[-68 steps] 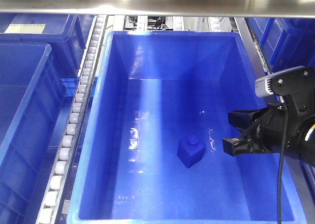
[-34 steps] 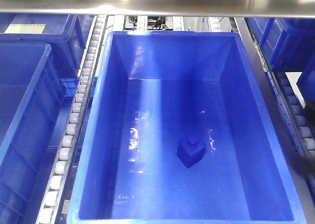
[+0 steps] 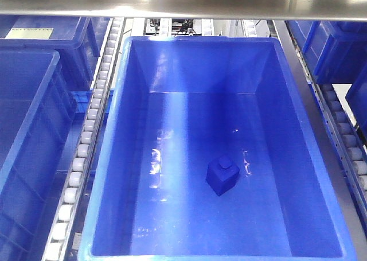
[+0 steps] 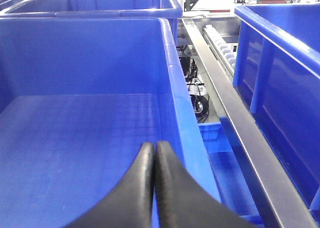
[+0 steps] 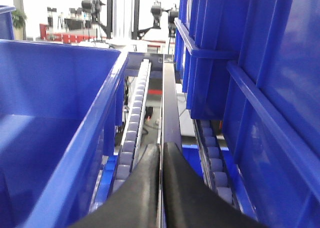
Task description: Pour parts from conveyor to right shelf
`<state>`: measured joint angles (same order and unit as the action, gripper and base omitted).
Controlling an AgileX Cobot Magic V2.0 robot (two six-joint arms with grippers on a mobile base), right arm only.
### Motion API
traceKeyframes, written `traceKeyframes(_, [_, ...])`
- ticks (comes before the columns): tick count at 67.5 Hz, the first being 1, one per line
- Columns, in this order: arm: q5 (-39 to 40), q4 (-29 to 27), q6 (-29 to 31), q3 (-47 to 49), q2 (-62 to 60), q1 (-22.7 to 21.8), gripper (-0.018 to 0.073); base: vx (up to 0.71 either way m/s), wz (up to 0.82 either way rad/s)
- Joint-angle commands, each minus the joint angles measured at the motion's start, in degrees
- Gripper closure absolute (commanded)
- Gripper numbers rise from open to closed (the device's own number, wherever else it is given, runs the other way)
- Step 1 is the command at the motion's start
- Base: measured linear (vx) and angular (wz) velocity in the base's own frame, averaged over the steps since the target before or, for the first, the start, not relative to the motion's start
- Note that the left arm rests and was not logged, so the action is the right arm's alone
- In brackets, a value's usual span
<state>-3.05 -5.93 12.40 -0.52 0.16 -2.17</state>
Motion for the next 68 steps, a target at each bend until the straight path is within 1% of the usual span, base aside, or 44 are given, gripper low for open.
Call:
traceKeyframes(1, [4.2, 3.1, 0.5, -0.8, -1.9, -0.2, 0.0569, 0.0, 0.0])
traceKeyframes(6, [2.0, 5.9, 0.5, -1.1, -1.8, -0.2, 0.0569, 0.0, 0.0])
traceKeyframes(14, [1.9, 7.4, 0.5, -1.1, -1.9, -0.2, 0.0569, 0.0, 0.0])
traceKeyframes(25, [2.1, 7.3, 0.5, -1.1, -1.9, -0.2, 0.0569, 0.0, 0.0])
traceKeyframes(33, [2.1, 6.2, 0.5, -1.1, -1.9, -0.2, 0.0569, 0.0, 0.0])
traceKeyframes(35, [2.1, 5.3, 0.5, -1.1, -1.9, -0.2, 0.0569, 0.0, 0.0])
traceKeyframes(45, [2.1, 5.2, 0.5, -1.1, -1.9, -0.2, 0.0569, 0.0, 0.0])
traceKeyframes(56, [2.4, -0.1, 0.5, -1.1, -1.9, -0.2, 0.0569, 0.0, 0.0])
traceKeyframes(68, [2.5, -4.4, 0.5, -1.1, -1.8, -0.2, 0.0569, 0.0, 0.0])
